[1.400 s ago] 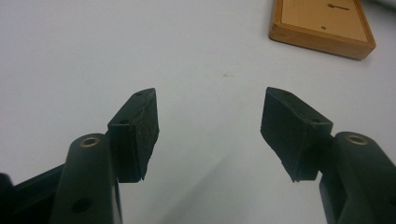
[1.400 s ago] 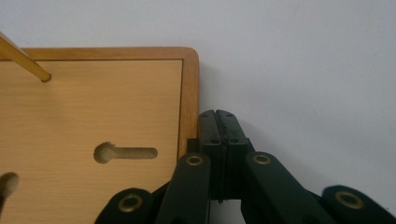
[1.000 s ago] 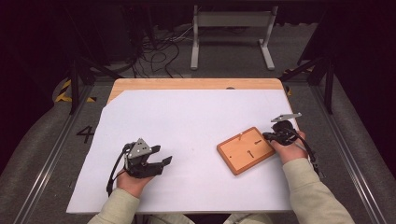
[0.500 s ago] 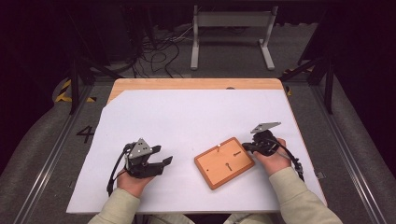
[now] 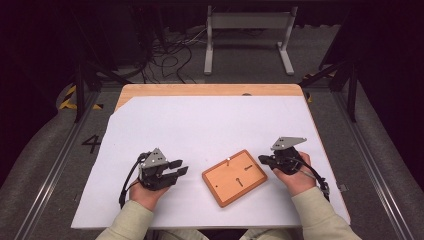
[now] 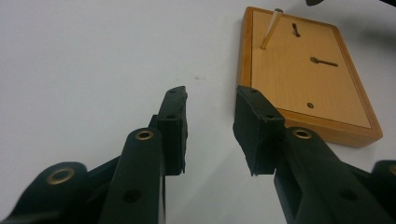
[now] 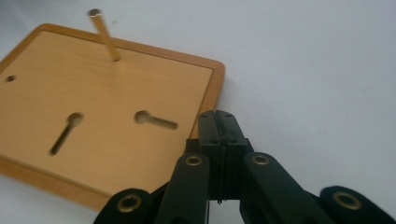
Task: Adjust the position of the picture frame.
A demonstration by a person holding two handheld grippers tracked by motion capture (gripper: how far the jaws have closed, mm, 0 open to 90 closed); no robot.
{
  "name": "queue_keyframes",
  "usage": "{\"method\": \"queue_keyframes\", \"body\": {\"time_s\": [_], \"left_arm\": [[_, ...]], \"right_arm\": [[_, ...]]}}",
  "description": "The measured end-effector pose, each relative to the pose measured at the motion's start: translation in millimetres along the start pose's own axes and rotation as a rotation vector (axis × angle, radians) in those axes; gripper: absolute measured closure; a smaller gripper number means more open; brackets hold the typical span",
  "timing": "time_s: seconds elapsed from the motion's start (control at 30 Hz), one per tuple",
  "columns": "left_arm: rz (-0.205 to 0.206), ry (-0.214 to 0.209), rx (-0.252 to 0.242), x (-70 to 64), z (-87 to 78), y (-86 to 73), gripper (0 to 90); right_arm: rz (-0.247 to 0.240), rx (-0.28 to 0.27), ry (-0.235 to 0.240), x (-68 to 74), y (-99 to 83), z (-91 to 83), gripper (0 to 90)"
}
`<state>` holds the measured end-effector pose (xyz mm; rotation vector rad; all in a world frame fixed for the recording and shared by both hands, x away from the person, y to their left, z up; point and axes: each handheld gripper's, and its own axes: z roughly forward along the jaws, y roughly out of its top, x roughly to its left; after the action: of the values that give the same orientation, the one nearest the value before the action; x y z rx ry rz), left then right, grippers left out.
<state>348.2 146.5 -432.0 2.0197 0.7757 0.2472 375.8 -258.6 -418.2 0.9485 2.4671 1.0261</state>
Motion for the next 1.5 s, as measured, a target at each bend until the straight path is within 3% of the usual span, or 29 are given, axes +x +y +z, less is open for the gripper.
{"method": "queue_keyframes", "body": {"time_s": [0.13,0.3,0.47,0.57,0.9,1.13,1.5], "left_arm": [[0.009,0.001,0.002,-0.8,-0.1,1.2,63.6],[0.006,-0.003,0.0,0.4,0.1,1.5,59.7],[-0.007,-0.001,0.002,1.0,-0.5,1.4,55.7],[0.006,0.006,0.008,1.4,-1.0,1.4,55.1],[-0.009,0.013,0.013,1.0,-2.1,0.0,53.2],[-0.007,0.023,0.015,1.4,-2.6,-0.5,52.7],[-0.017,0.022,0.018,1.6,-0.9,-0.9,53.5]], "right_arm": [[-0.05,0.019,0.044,7.7,-4.8,-17.8,90.0],[-0.102,0.073,0.088,21.3,-14.5,-26.7,90.0],[-0.133,0.121,0.114,28.9,-21.2,-25.1,90.0],[-0.148,0.147,0.127,33.1,-22.6,-22.5,90.0],[-0.167,0.216,0.145,38.1,-23.0,-9.4,90.0],[-0.179,0.235,0.122,38.9,-22.1,-5.9,90.0],[-0.11,0.206,0.029,22.8,-9.4,14.5,90.0]]}}
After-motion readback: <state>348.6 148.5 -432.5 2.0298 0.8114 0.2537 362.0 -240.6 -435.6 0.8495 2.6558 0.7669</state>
